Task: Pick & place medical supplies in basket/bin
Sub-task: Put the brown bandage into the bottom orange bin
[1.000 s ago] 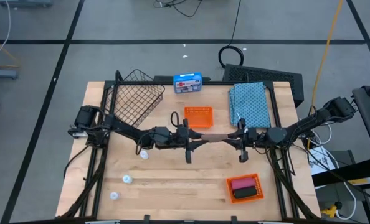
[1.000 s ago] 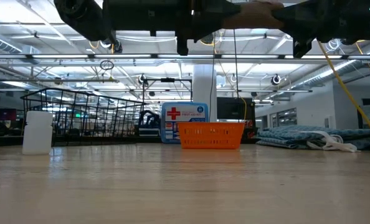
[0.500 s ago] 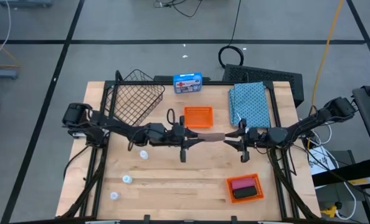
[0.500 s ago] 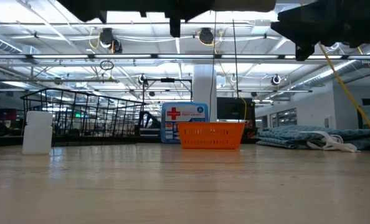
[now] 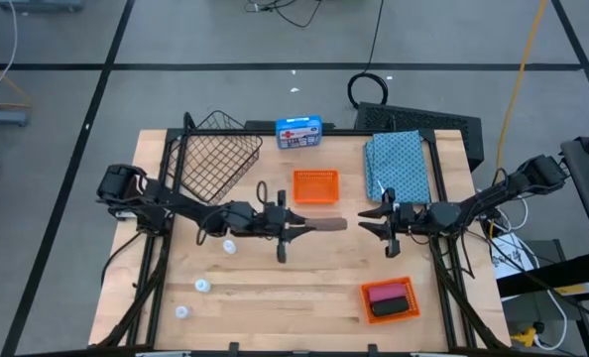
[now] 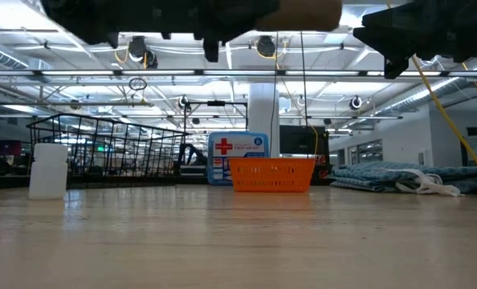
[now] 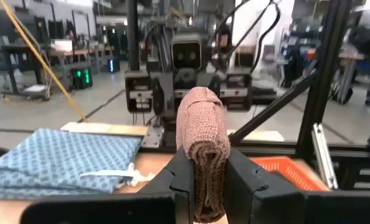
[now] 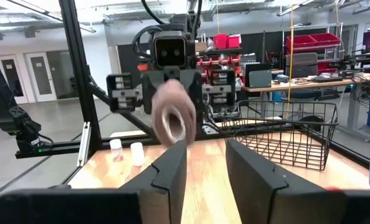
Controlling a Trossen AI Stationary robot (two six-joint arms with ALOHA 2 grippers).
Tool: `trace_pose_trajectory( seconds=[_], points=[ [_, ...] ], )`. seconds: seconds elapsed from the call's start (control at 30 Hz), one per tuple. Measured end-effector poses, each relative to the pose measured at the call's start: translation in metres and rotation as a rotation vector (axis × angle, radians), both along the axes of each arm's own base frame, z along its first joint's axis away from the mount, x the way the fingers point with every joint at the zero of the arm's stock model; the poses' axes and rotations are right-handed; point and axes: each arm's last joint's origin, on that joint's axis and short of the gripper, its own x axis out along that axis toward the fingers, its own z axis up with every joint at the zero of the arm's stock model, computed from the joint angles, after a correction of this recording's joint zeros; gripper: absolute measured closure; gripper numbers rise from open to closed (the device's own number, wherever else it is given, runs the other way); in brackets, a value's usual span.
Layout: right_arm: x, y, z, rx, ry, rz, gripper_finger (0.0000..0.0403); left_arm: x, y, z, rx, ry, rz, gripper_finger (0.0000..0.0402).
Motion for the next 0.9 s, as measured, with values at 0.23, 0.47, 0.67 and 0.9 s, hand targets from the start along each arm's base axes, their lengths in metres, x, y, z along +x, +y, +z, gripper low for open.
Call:
trace_pose_trajectory(
  seconds=[0.23,0.47,0.67,0.9],
  points=[
    [0.000,0.000,0.000,0.000,-0.001,0.000,0.0304,-0.009,0.002,-0.012,-0.057,-0.004,0.004,0.0354],
    [-0.001,0.000,0.006,0.030,-0.057,0.001,0.0304,-0.009,0.002,-0.013,-0.045,0.006,0.005,0.0354],
    [0.001,0.000,0.034,0.026,-0.193,-0.015,0.0297,-0.009,0.003,-0.018,-0.019,0.058,0.035,0.0343],
    [0.034,0.010,0.099,-0.140,0.070,-0.072,0.0255,-0.009,0.002,-0.018,-0.007,0.064,0.028,0.0355]
  ],
)
